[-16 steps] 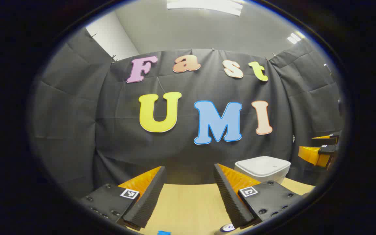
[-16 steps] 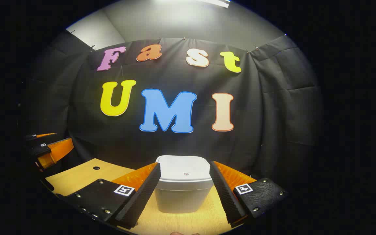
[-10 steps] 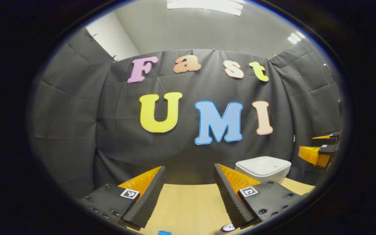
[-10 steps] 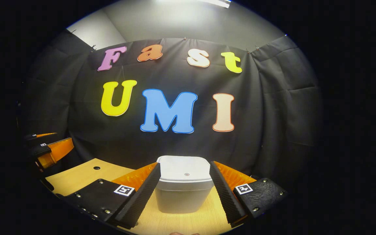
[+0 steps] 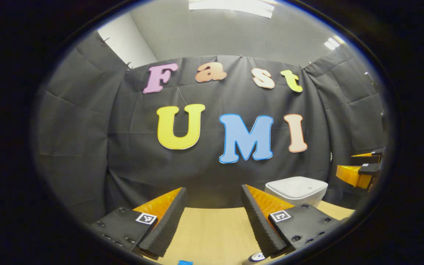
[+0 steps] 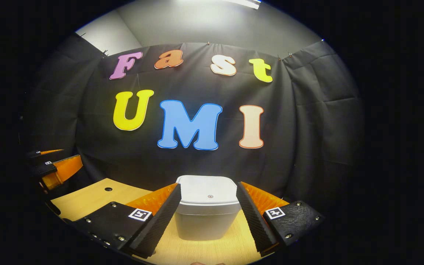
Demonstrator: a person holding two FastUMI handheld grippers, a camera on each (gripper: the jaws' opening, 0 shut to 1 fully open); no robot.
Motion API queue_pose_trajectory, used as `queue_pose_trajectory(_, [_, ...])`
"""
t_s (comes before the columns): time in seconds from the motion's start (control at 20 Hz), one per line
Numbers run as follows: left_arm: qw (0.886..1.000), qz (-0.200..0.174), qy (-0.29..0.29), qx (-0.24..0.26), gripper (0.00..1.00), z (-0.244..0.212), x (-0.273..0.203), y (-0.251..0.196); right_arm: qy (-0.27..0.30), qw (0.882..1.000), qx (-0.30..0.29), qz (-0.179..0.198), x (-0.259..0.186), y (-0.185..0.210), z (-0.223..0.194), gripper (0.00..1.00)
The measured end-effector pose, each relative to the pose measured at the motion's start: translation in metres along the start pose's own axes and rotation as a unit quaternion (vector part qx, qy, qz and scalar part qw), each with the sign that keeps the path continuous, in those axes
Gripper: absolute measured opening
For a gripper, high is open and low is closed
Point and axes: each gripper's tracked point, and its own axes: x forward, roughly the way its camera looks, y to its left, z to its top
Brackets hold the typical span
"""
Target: Press the lid of the desktop garbage bin to open it, pick up the crumpled paper on the desktop and throw it into the bin, then pick up the pop can on the desktop and drop it into the bin, and finally close the garbage bin lid.
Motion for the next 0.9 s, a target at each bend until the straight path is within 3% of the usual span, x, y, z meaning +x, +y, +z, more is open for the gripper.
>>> queue_pose_trajectory(0.3, [1.000, 0.003, 0.002, 0.003, 0.98, -0.002, 0.003, 0.003, 0.011, 1.000, -0.002, -0.008, 0.009, -0.004, -0.004, 0.93])
queue_pose_trajectory(0.35, [1.000, 0.003, 0.002, 0.004, 0.95, -0.004, 0.004, 0.004, 0.014, 1.000, -0.002, -0.011, 0.012, -0.006, -0.004, 0.96])
queue_pose_trajectory(0.4, [1.000, 0.003, 0.002, 0.005, 0.98, -0.003, 0.005, 0.004, 0.019, 1.000, 0.000, -0.012, 0.015, -0.005, -0.006, 0.78])
queue_pose_trajectory(0.45, [1.000, 0.003, 0.002, 0.005, 0.98, -0.003, 0.006, 0.004, 0.022, 1.000, 0.003, -0.018, 0.019, -0.009, -0.007, 0.78])
queue_pose_trajectory(0.5, [1.000, 0.003, 0.003, 0.005, 0.98, -0.004, 0.007, 0.005, 0.027, 0.999, 0.008, -0.016, 0.023, -0.009, -0.009, 0.64])
queue_pose_trajectory(0.6, [1.000, 0.003, 0.004, 0.005, 0.98, -0.005, 0.010, 0.005, 0.039, 0.999, 0.015, -0.023, 0.031, -0.014, -0.014, 0.60])
queue_pose_trajectory(0.65, [1.000, 0.003, 0.005, 0.005, 0.98, -0.006, 0.011, 0.005, 0.046, 0.999, 0.021, -0.016, 0.038, -0.012, -0.016, 0.43])
queue_pose_trajectory(0.7, [1.000, 0.003, 0.005, 0.005, 0.98, -0.006, 0.012, 0.005, 0.057, 0.998, 0.025, -0.012, 0.044, -0.009, -0.023, 0.40])
queue_pose_trajectory(0.75, [1.000, 0.004, 0.006, 0.006, 0.98, -0.007, 0.014, 0.005, 0.066, 0.997, 0.032, -0.033, 0.041, -0.016, -0.023, 0.40])
queue_pose_trajectory(0.8, [1.000, 0.004, 0.007, 0.006, 0.95, -0.008, 0.014, 0.005, 0.073, 0.996, 0.046, -0.022, 0.057, -0.020, -0.029, 0.19])
queue_pose_trajectory(0.85, [1.000, 0.005, 0.007, 0.007, 0.95, -0.008, 0.014, 0.006, 0.084, 0.995, 0.059, -0.016, 0.059, -0.017, -0.033, 0.06])
queue_pose_trajectory(0.9, [1.000, 0.006, 0.008, 0.007, 0.93, -0.008, 0.015, 0.006, 0.095, 0.993, 0.073, -0.011, 0.064, -0.016, -0.038, 0.06])
